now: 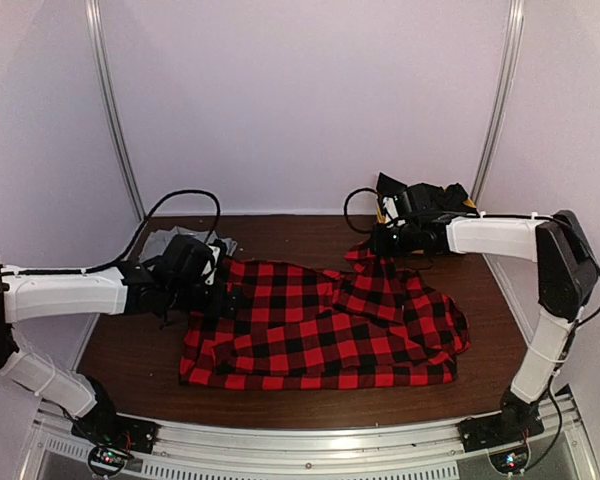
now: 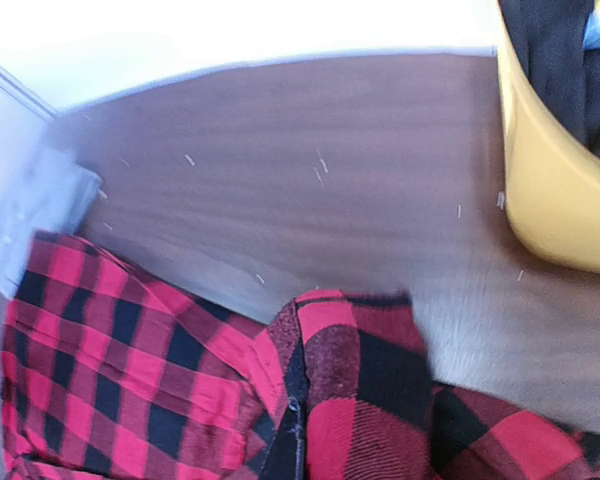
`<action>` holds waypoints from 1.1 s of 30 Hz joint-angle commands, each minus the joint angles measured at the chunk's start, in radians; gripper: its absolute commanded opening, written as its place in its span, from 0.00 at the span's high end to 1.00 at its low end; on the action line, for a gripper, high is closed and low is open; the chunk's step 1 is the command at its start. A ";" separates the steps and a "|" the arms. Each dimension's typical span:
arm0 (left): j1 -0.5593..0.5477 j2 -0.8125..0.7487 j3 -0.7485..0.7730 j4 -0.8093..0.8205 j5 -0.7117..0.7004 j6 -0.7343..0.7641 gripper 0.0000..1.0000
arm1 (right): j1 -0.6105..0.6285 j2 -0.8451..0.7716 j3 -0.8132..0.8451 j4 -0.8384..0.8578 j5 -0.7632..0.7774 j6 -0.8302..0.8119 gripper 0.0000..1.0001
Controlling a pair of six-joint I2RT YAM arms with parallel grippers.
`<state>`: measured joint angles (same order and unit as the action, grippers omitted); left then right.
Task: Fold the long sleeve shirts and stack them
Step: Pick up the sleeve from the 1/3-folded shirt, then pick up the shirt from the center of the board.
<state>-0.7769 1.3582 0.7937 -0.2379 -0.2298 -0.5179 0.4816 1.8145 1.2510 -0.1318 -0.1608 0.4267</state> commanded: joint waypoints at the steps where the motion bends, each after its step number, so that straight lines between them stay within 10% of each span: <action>1: 0.070 0.016 0.098 0.022 0.048 0.103 0.02 | -0.020 -0.174 0.119 -0.122 -0.047 -0.072 1.00; 23: 0.355 0.423 0.458 0.047 0.320 0.593 0.02 | -0.062 -0.250 0.492 -0.381 -0.346 -0.156 1.00; 33: 0.526 0.629 0.655 -0.087 0.504 0.553 0.11 | -0.085 -0.279 0.439 -0.380 -0.357 -0.177 1.00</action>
<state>-0.3099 1.9839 1.4044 -0.2855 0.1478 0.0360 0.4133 1.5688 1.7100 -0.5236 -0.4984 0.2653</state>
